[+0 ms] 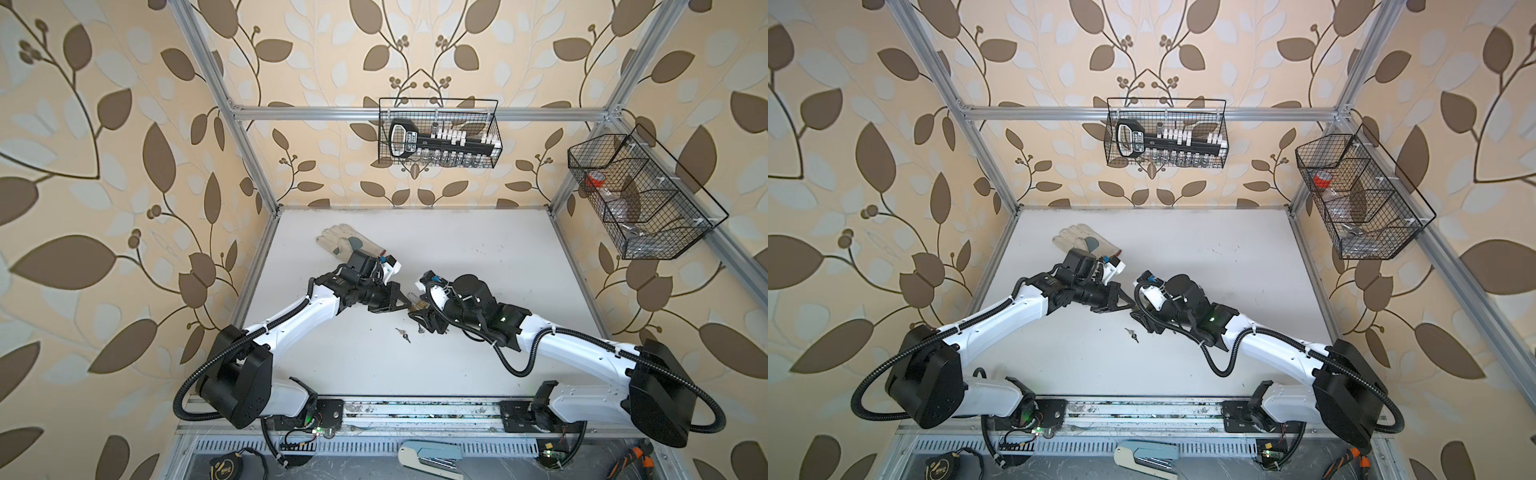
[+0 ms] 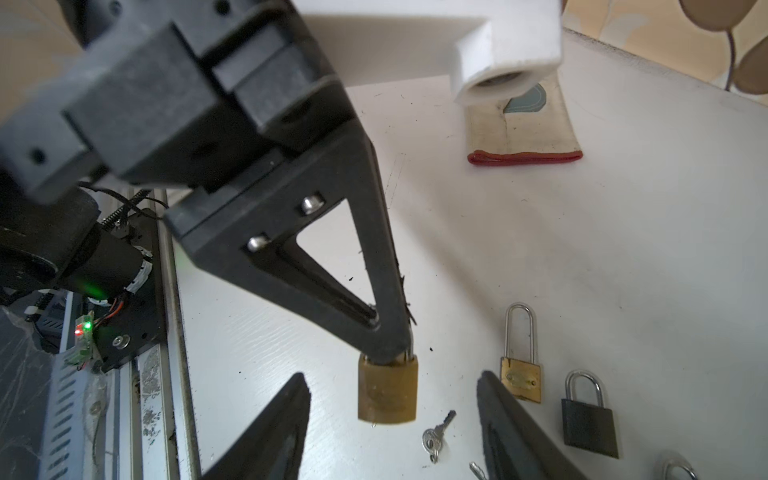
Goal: Lock with the key
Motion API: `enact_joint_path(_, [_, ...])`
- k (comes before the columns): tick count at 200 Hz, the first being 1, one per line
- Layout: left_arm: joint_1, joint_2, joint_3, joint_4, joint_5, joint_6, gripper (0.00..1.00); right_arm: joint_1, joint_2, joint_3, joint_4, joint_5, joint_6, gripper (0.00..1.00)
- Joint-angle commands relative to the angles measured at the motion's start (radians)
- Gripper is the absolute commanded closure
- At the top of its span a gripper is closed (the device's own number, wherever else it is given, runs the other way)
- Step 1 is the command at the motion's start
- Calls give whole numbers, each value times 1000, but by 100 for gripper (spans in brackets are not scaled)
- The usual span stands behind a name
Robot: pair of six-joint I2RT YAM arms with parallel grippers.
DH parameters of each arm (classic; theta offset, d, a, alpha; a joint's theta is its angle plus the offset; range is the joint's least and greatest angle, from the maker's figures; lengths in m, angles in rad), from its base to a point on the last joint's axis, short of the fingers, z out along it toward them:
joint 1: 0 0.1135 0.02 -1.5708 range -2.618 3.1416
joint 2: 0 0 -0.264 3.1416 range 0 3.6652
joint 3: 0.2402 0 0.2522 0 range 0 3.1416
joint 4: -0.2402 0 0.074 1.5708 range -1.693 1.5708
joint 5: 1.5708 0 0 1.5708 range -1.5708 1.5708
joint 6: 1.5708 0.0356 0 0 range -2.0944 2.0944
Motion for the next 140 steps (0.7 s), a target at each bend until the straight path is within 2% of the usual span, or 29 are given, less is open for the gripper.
enact_joint_path(1, [8,-30,35,32,63,8,100,8,34,45,-20,-29,-61,38])
enact_joint_path(21, [9,-30,40,32,73,12,100,9,53,50,-24,-36,-66,42])
enact_joint_path(64, [8,-28,40,31,82,15,100,8,60,62,-26,-47,-64,61])
enact_joint_path(103, [8,-31,47,28,87,17,100,8,66,64,-30,-35,-56,68])
enact_joint_path(140, [8,-42,52,19,87,23,100,3,64,62,-31,-23,-40,83])
